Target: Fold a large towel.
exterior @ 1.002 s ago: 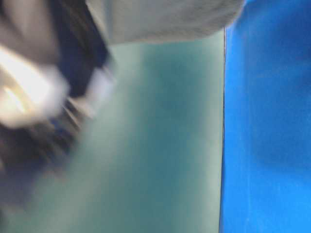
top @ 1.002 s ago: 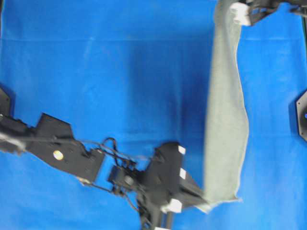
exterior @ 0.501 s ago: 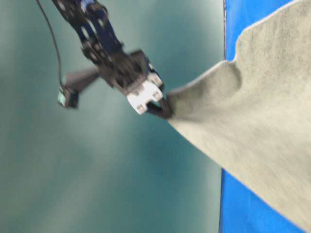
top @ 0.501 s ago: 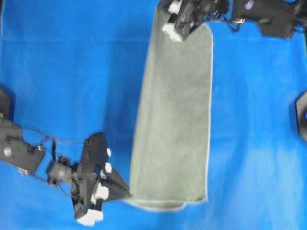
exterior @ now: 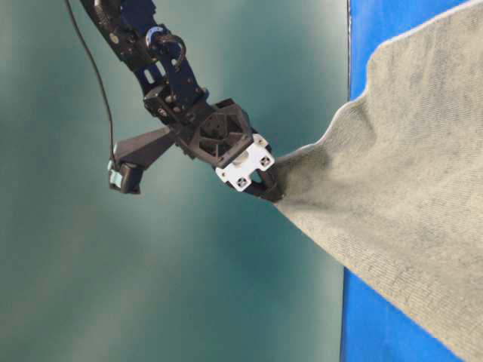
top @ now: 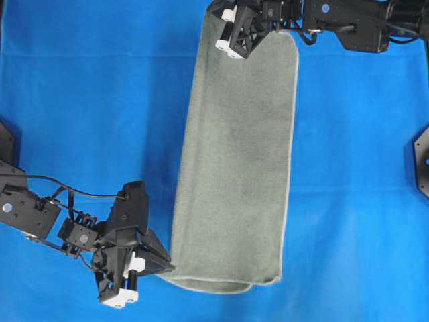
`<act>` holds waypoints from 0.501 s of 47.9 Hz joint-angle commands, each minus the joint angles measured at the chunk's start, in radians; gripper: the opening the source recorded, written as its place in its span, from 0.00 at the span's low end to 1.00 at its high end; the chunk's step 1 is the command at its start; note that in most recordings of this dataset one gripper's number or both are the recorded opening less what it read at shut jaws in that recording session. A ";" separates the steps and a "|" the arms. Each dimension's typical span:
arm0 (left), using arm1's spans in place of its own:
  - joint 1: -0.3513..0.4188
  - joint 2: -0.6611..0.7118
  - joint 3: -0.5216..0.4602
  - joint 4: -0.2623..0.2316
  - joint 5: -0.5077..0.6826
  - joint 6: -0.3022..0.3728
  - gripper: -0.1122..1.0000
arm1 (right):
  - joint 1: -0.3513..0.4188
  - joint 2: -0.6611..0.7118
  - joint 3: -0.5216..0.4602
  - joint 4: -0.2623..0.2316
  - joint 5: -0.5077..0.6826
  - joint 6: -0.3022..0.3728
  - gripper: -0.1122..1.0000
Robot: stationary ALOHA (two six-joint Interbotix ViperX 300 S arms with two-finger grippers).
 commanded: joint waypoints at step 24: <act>0.021 -0.123 -0.078 0.006 0.133 0.152 0.76 | 0.017 -0.106 -0.006 -0.018 0.035 -0.147 0.64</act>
